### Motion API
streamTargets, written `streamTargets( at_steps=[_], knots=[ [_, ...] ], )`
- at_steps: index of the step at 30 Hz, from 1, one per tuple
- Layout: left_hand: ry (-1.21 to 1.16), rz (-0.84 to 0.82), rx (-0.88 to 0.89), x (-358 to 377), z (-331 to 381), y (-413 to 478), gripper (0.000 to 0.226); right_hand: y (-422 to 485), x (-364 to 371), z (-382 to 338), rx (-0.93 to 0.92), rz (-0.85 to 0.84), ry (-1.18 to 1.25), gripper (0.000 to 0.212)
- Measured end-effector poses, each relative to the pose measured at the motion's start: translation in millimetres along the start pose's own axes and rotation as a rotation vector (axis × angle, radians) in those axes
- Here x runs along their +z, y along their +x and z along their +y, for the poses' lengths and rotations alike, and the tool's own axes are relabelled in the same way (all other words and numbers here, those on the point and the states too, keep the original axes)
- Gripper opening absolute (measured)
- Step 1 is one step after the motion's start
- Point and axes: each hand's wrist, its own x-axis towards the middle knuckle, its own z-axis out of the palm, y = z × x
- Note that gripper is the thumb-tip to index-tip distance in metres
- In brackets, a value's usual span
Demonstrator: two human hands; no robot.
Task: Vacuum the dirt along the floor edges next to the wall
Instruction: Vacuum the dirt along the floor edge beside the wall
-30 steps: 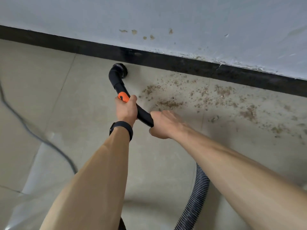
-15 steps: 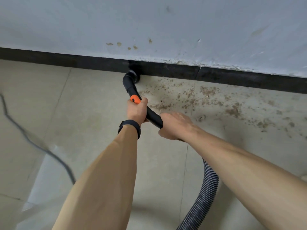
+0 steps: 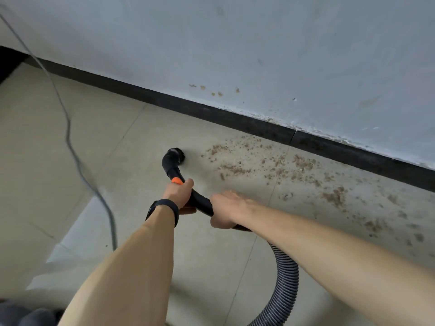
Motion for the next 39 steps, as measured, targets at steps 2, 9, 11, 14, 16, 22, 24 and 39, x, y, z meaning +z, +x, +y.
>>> streamTargets(
  at_steps=[2, 9, 11, 14, 16, 22, 24, 39],
  knots=[
    [0.046, -0.023, -0.028, 4, -5, -12, 0.018, -10, 2, 11, -0.02, -0.059, -0.003, 0.028],
    [-0.122, 0.081, -0.089, 27, -20, -46, 0.024, -21, 10, 37, -0.101, -0.165, 0.034, 0.029],
    [-0.178, 0.129, -0.104, 32, -26, -54, 0.02, -23, 16, 40, -0.131, -0.15, -0.003, 0.028],
    [-0.208, 0.218, -0.128, 41, -34, -61, 0.025, -23, 24, 45, -0.189, -0.123, -0.057, 0.033],
    [-0.184, 0.265, -0.128, 43, -37, -63, 0.029, -22, 28, 45, -0.212, -0.087, -0.061, 0.036],
    [0.036, 0.406, -0.115, 64, -33, -68, 0.036, -21, 36, 57, -0.269, -0.008, -0.049, 0.039],
    [0.044, 0.406, -0.115, 68, -31, -75, 0.037, -21, 35, 58, -0.275, 0.005, -0.057, 0.04],
    [0.133, 0.095, -0.022, 76, -2, -60, 0.029, -26, 6, 78, -0.167, 0.096, -0.204, 0.031]
  ],
)
